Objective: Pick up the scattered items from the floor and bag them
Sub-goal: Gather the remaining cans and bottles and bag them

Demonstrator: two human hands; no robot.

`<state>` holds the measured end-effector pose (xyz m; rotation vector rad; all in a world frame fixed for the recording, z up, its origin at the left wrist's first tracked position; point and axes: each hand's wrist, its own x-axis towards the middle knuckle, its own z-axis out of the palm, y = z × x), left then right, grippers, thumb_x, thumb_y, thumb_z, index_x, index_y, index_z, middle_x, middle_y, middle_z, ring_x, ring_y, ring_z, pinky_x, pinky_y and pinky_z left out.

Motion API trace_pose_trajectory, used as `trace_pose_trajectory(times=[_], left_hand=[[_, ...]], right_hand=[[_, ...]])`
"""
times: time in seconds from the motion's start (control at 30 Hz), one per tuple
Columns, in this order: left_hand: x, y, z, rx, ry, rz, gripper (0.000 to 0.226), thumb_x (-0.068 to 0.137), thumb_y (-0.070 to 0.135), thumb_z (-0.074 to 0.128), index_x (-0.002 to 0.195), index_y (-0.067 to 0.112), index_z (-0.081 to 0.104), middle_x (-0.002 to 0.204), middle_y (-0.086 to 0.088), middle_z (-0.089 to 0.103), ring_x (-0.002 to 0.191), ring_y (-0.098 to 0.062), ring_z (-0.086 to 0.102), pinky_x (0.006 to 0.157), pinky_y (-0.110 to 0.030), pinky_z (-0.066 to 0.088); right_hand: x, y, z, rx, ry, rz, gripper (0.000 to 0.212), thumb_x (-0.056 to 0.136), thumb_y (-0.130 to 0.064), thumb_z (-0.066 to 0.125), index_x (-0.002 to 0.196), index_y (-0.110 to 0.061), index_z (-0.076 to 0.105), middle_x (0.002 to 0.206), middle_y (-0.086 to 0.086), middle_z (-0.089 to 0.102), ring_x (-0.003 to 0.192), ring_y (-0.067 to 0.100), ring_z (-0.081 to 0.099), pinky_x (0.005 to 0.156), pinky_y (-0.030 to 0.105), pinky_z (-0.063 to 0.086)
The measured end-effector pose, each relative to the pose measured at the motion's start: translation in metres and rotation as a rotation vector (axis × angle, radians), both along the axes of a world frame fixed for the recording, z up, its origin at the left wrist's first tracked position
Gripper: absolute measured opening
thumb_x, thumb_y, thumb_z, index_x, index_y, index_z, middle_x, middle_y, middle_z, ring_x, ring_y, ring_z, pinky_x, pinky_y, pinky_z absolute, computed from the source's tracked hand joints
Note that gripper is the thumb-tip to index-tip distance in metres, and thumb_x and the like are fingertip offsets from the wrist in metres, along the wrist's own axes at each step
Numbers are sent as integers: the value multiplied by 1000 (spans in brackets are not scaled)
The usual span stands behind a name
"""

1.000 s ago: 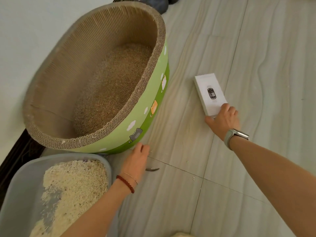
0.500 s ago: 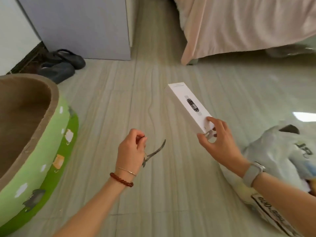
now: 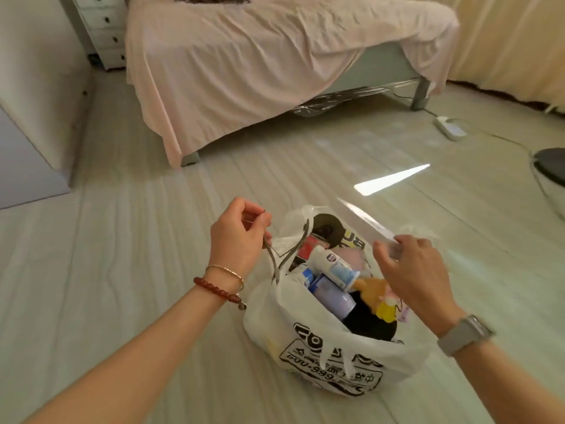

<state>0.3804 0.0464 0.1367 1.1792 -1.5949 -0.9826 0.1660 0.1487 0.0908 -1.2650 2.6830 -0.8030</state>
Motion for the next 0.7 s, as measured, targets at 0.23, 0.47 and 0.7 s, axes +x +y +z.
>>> trace_pose_trajectory(times=[0.23,0.47,0.7], left_hand=[[-56,3,1,-10,-174,-106,21,84,12,61,70,22,50,69,-1,62,60,-17,65,65,-40,59],[-98,1,-29,196,-53,-215,20,84,8,60,69,17,50,77,-9,64,54,-13,65,55,-32,59],[-153,12,-85,354,-143,-410,14,79,17,66,72,15,54,92,-18,67,87,-34,66,79,-49,56]], right_hand=[[-10,-28,-21,394,231,175,62,87,-62,34,125,-14,47,127,14,50,113,34,46,89,40,41],[-42,22,-39,359,158,-21,69,90,-41,49,142,-10,16,139,17,38,122,35,42,93,41,40],[-50,54,-48,-133,-138,-175,24,95,-19,41,109,-7,56,96,10,65,87,29,58,72,35,43]])
